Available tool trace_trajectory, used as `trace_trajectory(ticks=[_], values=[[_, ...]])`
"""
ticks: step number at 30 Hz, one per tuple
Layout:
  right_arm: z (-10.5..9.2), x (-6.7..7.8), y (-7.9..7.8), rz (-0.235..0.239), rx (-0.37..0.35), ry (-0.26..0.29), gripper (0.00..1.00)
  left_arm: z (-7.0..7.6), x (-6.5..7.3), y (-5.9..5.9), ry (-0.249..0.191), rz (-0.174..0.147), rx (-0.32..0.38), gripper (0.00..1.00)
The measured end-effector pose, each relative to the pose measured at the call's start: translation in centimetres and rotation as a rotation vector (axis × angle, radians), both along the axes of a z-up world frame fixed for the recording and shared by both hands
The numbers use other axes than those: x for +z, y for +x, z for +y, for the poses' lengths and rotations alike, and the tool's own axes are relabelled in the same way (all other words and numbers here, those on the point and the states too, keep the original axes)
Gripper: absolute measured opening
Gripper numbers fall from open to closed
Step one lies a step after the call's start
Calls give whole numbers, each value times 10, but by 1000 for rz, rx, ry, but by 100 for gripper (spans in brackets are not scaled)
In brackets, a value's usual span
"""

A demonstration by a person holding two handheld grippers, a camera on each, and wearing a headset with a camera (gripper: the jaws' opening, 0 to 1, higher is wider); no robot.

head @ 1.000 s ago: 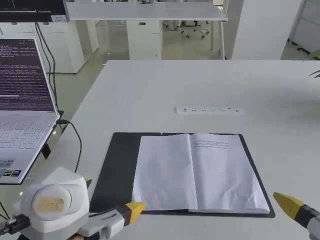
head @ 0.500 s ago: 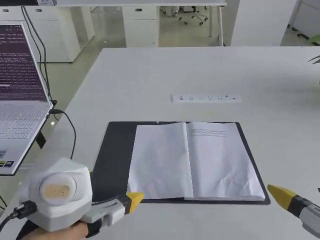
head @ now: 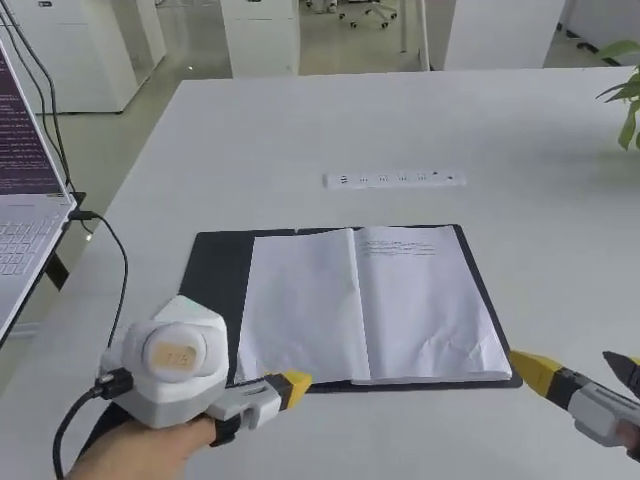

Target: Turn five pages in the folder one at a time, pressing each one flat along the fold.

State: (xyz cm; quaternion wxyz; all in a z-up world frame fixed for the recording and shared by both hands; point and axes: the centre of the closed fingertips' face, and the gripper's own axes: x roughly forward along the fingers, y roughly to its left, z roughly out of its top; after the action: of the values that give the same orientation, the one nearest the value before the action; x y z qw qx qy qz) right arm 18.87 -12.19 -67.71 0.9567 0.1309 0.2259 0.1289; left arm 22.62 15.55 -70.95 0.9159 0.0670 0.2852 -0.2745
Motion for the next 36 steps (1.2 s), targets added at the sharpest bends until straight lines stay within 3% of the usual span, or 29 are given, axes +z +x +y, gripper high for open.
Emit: trace_trajectory(ticks=[14,23,36], values=[[0,-20,8,39,25,2,78,-74,-33,19,40,25,-149,71],[0,-31,15,59,42,-9,77,-117,-50,33,38,22,-207,67],[5,-46,37,85,92,-21,76,-166,-76,54,54,7,-262,61]])
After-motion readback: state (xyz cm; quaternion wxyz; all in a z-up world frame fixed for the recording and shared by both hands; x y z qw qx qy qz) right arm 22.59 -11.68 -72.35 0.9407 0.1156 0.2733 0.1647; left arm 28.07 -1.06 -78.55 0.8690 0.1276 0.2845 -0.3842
